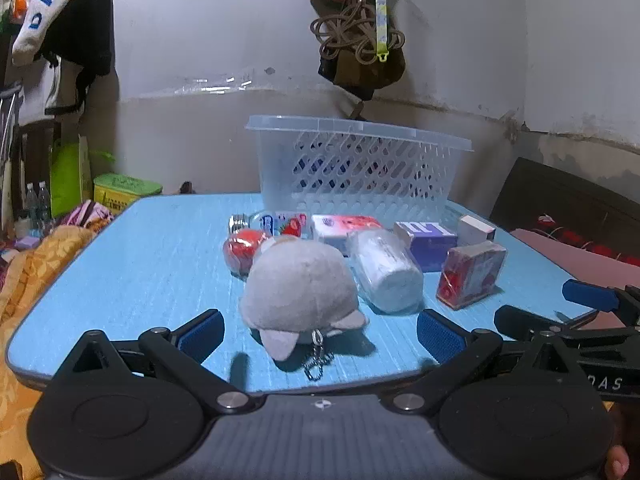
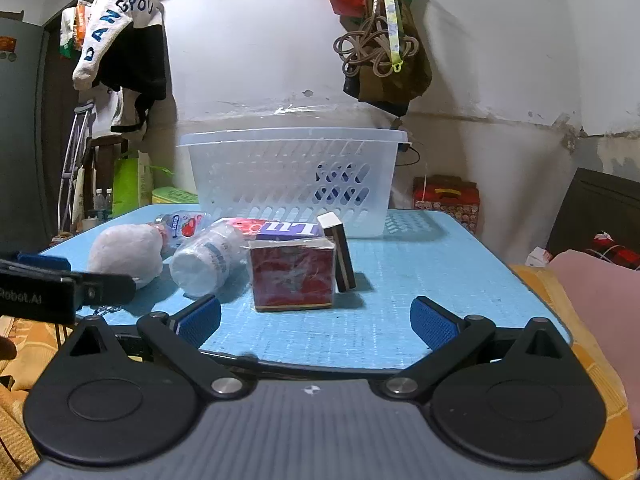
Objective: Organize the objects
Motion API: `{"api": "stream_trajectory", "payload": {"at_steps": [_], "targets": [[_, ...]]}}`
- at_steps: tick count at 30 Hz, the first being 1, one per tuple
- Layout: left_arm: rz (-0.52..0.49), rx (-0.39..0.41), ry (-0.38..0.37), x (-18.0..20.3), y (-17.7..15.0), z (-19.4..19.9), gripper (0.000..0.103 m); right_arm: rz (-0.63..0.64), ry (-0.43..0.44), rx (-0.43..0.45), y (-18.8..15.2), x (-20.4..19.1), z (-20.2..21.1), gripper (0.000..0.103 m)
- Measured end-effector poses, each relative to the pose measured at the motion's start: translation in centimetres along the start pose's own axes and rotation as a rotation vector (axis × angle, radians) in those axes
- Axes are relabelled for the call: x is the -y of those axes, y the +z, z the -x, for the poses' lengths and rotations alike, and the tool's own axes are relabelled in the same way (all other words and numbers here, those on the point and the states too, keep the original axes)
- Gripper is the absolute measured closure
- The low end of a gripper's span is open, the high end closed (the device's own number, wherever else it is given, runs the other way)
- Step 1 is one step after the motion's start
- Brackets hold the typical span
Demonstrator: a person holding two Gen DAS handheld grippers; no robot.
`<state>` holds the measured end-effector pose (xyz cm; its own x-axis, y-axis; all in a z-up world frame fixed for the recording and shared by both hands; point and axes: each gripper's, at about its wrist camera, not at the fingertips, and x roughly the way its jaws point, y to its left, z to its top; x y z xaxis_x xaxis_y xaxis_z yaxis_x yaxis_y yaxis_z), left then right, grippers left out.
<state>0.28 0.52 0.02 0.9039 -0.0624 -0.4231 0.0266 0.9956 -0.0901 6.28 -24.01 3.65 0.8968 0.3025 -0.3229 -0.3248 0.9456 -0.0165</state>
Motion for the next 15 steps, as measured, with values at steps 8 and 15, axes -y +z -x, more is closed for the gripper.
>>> {"api": "stream_trajectory", "payload": {"at_steps": [8,15], "targets": [[0.005,-0.024,0.002,0.17,-0.20,0.20,0.000,0.018,0.008,0.008,0.60,-0.45,0.42,0.000],[0.006,-0.024,0.013,0.19,-0.08,0.47,0.000,0.010,0.023,-0.028,0.49,-0.41,-0.20,0.000]]}}
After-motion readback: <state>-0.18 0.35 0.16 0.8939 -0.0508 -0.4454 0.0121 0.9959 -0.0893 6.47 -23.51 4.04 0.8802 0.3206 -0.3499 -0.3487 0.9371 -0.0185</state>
